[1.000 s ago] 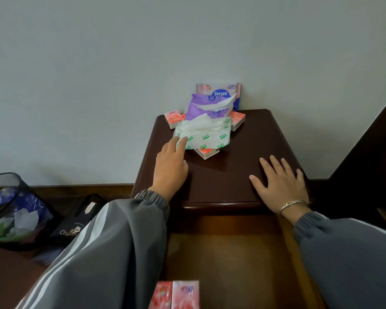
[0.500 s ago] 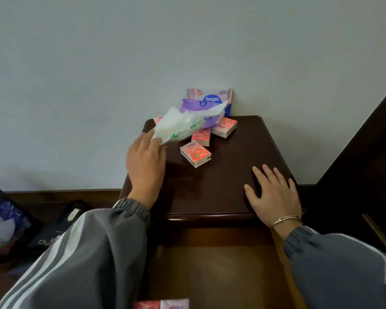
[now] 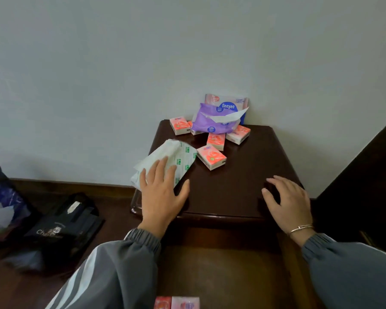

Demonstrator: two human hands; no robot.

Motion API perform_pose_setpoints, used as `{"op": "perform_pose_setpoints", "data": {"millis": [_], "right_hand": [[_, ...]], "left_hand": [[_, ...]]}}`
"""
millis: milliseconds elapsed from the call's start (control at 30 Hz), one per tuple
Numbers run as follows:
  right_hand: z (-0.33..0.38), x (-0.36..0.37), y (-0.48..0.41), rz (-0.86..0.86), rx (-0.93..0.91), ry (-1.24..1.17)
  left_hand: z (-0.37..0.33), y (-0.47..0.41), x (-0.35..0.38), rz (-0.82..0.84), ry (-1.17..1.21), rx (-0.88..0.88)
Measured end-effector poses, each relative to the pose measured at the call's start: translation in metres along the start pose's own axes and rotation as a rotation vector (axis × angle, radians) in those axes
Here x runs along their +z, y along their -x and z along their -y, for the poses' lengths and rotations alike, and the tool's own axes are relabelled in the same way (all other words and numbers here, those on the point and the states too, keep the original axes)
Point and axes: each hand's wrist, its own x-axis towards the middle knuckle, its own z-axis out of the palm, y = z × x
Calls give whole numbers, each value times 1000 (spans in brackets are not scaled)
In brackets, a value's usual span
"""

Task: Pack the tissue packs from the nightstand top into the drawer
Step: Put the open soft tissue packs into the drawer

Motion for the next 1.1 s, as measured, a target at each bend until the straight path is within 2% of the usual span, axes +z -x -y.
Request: {"op": "perform_pose_setpoints", "data": {"millis": [100, 200, 300, 467, 533, 667, 867, 1000, 1100], "right_hand": [[10, -6, -22, -99, 46, -269], [38, -8, -71, -91, 146, -473], [62, -1, -125, -69, 218, -506], [82, 9, -203, -51, 642, -833], [86, 14, -223, -16, 702, -889], [100, 31, -233, 169, 693, -1118], [103, 33, -231, 480, 709, -956], [98, 30, -224, 495, 719, -993], [98, 26, -216, 410, 640, -1159]], "left_hand": [[4, -5, 1, -71, 47, -140], [6, -13, 5, 68, 61, -275], [6, -13, 12, 170, -70, -273], [3, -16, 14, 188, -123, -356], [3, -15, 14, 189, -103, -374], [4, -12, 11, 118, -57, -381], [3, -11, 11, 11, 14, -415], [2, -11, 8, -121, 73, -491], [3, -9, 5, -300, 273, -555]]}}
